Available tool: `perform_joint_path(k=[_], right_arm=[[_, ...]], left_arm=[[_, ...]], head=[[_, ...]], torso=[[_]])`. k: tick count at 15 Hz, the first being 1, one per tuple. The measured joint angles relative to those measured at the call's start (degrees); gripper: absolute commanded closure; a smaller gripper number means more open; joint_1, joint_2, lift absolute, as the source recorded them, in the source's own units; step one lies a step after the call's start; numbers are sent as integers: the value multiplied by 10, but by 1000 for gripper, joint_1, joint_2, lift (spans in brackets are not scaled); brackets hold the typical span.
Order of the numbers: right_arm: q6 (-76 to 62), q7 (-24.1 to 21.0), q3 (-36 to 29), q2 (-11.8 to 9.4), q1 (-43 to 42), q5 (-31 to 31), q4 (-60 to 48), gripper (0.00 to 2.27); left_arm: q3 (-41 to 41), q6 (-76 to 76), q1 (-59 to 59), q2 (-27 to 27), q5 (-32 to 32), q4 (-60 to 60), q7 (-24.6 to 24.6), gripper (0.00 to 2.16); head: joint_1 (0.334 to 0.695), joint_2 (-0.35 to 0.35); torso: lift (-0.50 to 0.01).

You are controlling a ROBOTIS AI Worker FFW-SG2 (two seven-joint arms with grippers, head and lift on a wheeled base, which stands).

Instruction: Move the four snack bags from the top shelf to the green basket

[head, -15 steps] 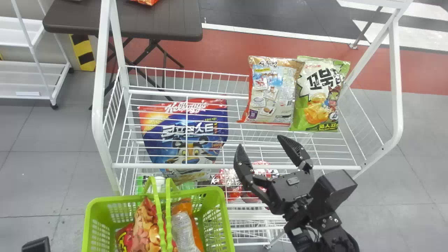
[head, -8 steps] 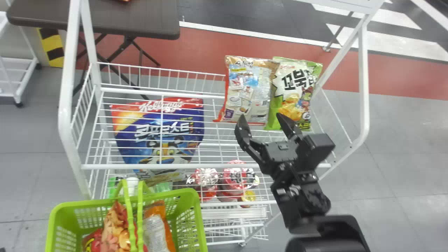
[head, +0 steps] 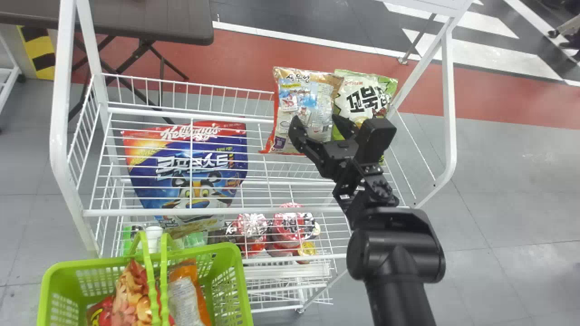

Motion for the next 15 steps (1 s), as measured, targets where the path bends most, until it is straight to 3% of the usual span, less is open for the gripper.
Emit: perform_joint_path(k=[1, 2, 8, 15], right_arm=[[8, 12, -1, 0, -10, 1, 11, 1571], [15, 17, 2, 0, -16, 4, 18, 2010], [32, 21, 9, 1, 22, 6, -34, 2142], [53, 20, 0, 3, 198, -18, -282, 2142]], left_arm=[[0, 0, -2, 1, 0, 2, 0, 1686], [0, 1, -4, 2, 1, 4, 0, 1686], [0, 1, -7, 4, 4, 8, 0, 1686], [-1, 0, -5, 4, 5, 6, -1, 1686]], head=[[695, -295], [695, -289], [695, -276], [695, -301]], torso=[[0], [0], [0], [0]])
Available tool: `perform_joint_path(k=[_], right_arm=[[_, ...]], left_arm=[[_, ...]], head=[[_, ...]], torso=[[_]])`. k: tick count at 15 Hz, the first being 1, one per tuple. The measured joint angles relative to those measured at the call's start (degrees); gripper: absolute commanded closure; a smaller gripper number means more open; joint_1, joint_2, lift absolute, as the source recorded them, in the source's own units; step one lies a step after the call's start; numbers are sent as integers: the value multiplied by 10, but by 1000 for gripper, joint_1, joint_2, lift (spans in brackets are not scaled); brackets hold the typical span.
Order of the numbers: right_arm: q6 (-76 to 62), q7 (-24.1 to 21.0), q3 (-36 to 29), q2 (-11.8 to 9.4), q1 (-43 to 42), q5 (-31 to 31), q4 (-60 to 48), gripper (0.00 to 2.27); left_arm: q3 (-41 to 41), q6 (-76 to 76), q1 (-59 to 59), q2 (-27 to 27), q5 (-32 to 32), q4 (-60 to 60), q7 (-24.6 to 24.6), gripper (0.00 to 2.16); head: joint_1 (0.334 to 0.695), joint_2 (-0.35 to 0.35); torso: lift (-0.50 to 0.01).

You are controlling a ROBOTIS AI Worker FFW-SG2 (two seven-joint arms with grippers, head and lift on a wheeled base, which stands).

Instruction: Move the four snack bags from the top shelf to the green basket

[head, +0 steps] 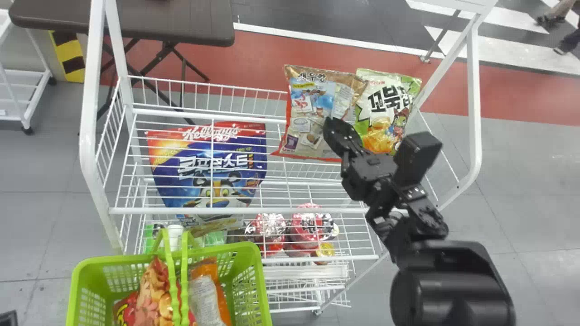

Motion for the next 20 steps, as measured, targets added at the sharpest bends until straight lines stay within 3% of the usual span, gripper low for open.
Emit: perform_joint_path(k=[3, 6, 11, 20], right_arm=[[28, 7, -4, 1, 122, -33, -116, 2142], [109, 51, -3, 2, 203, -77, -172, 2142], [265, 80, 19, -1, 238, -106, -150, 2142], [254, 84, 127, -22, 204, -84, -17, 2138]], left_arm=[[0, 0, 1, -1, 0, -1, 0, 1686], [0, 0, 5, -4, 0, -2, -1, 1686], [-1, 0, 8, -7, -3, -2, -3, 1686], [-7, 13, 6, -5, -13, -8, 0, 1686]], head=[[695, -316], [695, -302], [695, -268], [695, -97]], torso=[[0], [0], [0], [0]])
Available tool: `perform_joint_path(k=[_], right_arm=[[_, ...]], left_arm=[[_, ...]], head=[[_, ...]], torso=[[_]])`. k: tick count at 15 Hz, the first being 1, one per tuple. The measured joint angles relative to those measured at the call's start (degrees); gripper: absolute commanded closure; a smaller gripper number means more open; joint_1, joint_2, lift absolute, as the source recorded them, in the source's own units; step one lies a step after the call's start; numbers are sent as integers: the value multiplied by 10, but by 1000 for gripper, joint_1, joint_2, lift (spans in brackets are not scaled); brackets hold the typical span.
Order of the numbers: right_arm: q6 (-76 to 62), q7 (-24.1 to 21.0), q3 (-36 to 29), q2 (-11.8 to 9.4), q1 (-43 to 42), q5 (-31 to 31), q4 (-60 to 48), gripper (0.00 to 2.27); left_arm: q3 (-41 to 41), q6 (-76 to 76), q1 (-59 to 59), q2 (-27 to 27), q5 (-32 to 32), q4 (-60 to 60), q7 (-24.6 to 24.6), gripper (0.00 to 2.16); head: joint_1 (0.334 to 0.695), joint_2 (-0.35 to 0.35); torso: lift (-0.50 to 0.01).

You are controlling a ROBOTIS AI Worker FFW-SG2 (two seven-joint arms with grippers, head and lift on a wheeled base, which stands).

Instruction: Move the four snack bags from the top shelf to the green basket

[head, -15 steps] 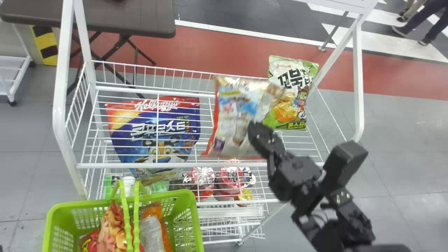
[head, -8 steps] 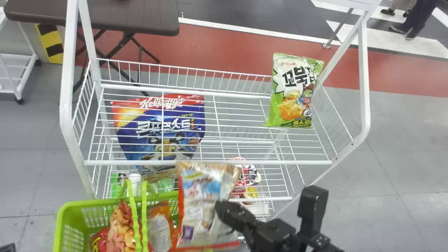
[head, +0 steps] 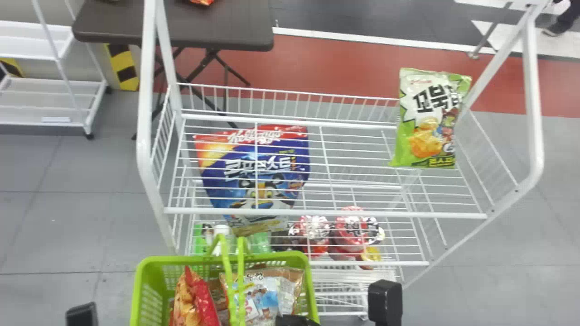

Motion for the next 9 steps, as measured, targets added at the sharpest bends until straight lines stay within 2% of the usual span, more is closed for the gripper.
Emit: perform_joint_path(k=[1, 2, 3, 4, 5, 9], right_arm=[[-17, 4, -1, 0, -3, -7, 4, 2111], [-20, 4, -3, -1, -7, -11, 6, 1983], [-4, 4, -5, -1, -16, -7, 11, 1717], [16, 2, -4, -1, -25, 5, 21, 920], [25, -3, -2, 0, -32, 14, 32, 16], [15, -2, -19, -1, -35, 12, 37, 53]], left_arm=[[0, 1, 0, 0, -1, -1, 0, 1686], [0, 1, 0, 0, -1, -1, 0, 1686], [-1, 1, 0, 0, -1, -1, 0, 1686], [-1, 1, -1, -1, -1, -1, 1, 1686], [-2, 1, -1, -1, -2, -1, 1, 1686], [-3, 1, -3, -1, -3, 1, 2, 1686]], head=[[695, -88], [695, -86], [695, -91], [695, -104], [695, -111], [695, -148]], torso=[[0], [0], [0], [0], [0], [0]])
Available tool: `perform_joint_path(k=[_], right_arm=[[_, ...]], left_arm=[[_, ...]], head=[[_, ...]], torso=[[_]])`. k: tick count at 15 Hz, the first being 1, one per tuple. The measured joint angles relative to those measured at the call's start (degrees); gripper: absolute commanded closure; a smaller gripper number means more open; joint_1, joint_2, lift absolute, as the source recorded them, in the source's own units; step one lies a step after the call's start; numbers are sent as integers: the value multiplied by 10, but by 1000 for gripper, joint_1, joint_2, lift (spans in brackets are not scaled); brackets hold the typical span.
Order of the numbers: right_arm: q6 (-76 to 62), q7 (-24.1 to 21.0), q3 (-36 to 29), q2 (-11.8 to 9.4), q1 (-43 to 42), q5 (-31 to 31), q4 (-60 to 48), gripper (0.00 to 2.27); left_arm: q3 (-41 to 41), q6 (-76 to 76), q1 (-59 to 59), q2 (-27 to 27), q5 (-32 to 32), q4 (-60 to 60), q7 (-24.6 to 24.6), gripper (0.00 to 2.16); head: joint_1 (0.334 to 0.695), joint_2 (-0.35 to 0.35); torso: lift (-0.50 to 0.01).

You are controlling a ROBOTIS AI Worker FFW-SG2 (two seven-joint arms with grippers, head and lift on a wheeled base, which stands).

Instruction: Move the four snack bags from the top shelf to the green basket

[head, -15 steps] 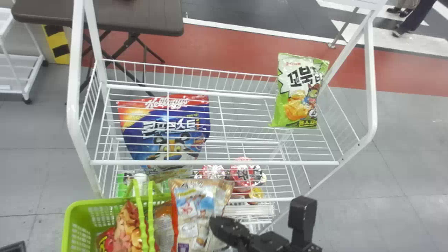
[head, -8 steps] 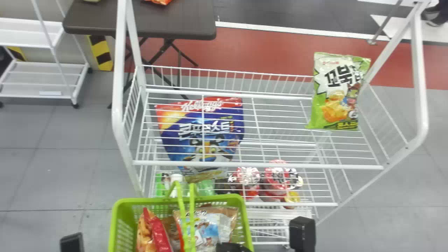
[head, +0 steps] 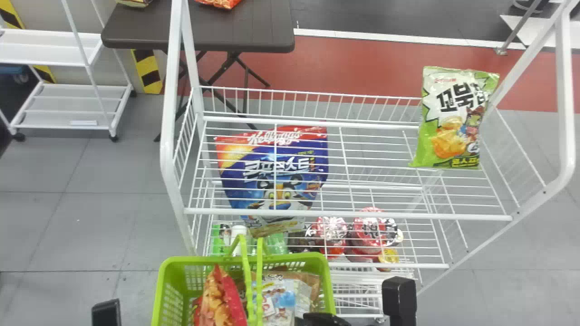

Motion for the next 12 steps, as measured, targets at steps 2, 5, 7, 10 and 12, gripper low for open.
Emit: perform_joint_path(k=[2, 5, 7, 10, 12], right_arm=[[-52, -4, -12, 0, 9, -6, -23, 56], [-233, -65, -20, 3, 15, -4, -42, 56], [-328, -127, -24, 4, -4, 13, -42, 56], [-329, -180, -59, 10, -91, 43, -8, 66], [-267, -185, -103, 13, -167, 49, 34, 76]], left_arm=[[-2, 0, 0, -1, -3, 0, 0, 1686], [-5, 0, 0, -1, -6, -1, 0, 1686], [-6, 0, 1, -1, -7, -1, -1, 1686], [-9, 6, -1, 5, -8, -3, -2, 1686], [-10, 13, -4, 8, -10, -3, -4, 1686]], head=[[695, -171], [695, -227], [695, -262], [695, -314], [695, -350]], torso=[[0], [0], [0], [0], [0]])
